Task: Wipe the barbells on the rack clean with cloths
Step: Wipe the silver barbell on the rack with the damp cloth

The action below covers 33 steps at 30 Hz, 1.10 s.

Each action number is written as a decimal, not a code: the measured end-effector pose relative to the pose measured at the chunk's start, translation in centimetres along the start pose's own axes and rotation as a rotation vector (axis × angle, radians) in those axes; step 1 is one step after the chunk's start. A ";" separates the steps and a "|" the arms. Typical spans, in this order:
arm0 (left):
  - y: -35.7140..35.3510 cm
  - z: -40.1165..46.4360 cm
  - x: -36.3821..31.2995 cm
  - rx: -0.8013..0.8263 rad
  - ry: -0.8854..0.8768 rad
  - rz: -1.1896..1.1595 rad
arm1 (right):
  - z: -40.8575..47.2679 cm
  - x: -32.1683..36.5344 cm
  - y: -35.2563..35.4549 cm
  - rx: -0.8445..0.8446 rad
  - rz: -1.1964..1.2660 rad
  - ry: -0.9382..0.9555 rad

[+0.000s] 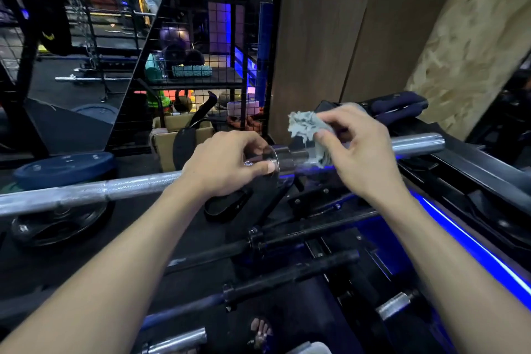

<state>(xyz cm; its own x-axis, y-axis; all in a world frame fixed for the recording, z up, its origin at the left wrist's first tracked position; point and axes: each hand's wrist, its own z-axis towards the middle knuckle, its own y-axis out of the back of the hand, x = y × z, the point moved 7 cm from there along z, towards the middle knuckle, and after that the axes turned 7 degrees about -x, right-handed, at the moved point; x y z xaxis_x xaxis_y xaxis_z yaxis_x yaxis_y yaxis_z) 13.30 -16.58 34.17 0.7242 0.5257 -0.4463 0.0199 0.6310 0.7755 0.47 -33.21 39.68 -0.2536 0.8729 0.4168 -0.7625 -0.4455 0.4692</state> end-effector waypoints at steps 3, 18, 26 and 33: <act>0.0 0.1 -0.1 0.018 -0.022 0.036 | 1.1 0.9 -2.1 0.080 -0.010 0.054; -0.5 0.0 -0.3 0.091 0.007 0.187 | -2.6 1.8 -5.3 0.120 -0.094 0.292; -1.1 0.0 0.0 0.198 0.073 0.234 | -1.4 1.2 -4.1 0.225 -0.015 0.185; -1.2 -0.1 -0.1 0.254 0.117 0.179 | 1.6 1.0 -2.7 0.118 0.036 0.096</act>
<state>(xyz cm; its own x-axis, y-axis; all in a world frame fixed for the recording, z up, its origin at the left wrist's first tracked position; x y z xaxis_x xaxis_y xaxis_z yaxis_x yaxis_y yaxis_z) 13.14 -17.32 33.17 0.6481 0.6863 -0.3301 0.0816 0.3683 0.9261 3.25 -31.42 40.11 -0.3395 0.8686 0.3609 -0.6779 -0.4919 0.5463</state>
